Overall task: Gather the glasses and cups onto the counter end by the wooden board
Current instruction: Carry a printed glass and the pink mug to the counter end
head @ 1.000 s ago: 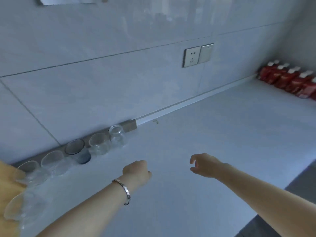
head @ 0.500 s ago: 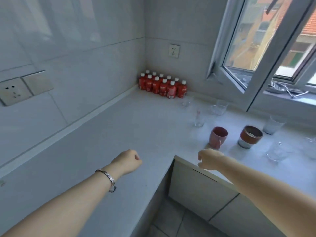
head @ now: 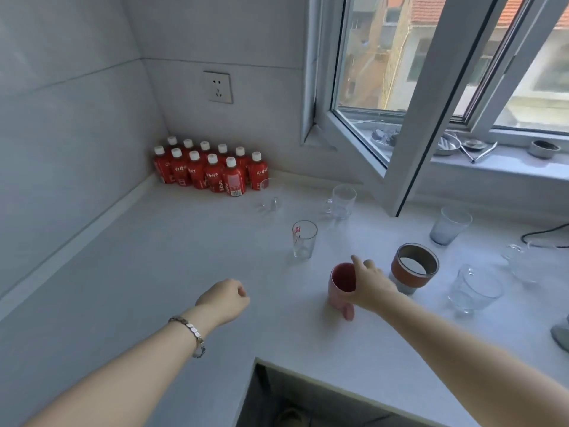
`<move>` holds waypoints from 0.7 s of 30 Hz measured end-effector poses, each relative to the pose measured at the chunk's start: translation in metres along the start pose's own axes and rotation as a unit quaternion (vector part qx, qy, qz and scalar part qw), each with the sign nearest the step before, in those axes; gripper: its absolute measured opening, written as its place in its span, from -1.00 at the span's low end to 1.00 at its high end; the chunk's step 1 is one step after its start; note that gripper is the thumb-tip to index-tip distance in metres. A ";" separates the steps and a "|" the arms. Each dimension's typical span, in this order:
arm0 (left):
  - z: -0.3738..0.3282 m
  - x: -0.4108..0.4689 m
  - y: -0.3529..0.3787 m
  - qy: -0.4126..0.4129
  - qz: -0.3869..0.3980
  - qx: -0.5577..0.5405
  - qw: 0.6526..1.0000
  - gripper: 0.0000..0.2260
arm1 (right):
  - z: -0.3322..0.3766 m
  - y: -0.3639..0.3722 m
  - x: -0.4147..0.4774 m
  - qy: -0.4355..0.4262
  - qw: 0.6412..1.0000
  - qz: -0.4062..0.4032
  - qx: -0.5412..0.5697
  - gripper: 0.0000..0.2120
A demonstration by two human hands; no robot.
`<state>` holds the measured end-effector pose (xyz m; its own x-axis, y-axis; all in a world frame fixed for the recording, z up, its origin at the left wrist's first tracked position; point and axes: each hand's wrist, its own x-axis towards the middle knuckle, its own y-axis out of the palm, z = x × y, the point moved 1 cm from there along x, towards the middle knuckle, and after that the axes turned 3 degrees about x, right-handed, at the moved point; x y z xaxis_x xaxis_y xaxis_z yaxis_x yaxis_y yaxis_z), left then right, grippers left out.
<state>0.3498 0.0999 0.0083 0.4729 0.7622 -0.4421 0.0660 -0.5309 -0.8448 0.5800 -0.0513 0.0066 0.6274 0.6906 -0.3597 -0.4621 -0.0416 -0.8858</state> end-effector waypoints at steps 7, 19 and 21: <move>-0.053 0.099 -0.014 0.054 0.053 0.010 0.997 -0.50 | -0.004 0.017 0.043 0.016 0.996 0.076 0.040 -0.09; -0.142 0.145 0.017 0.064 -0.049 -0.127 0.989 -0.33 | -0.038 -0.010 0.061 -0.008 0.997 0.040 0.071 -0.19; -0.145 0.134 0.020 0.023 -0.085 -0.142 0.986 -0.41 | -0.042 -0.017 0.064 -0.030 0.996 0.047 0.064 -0.18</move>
<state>0.5422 0.1380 -0.0238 0.4728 0.8350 -0.2814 0.3878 -0.4839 -0.7845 0.6543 -0.0367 -0.0138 0.5413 0.7298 -0.4176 -0.5954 -0.0181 -0.8032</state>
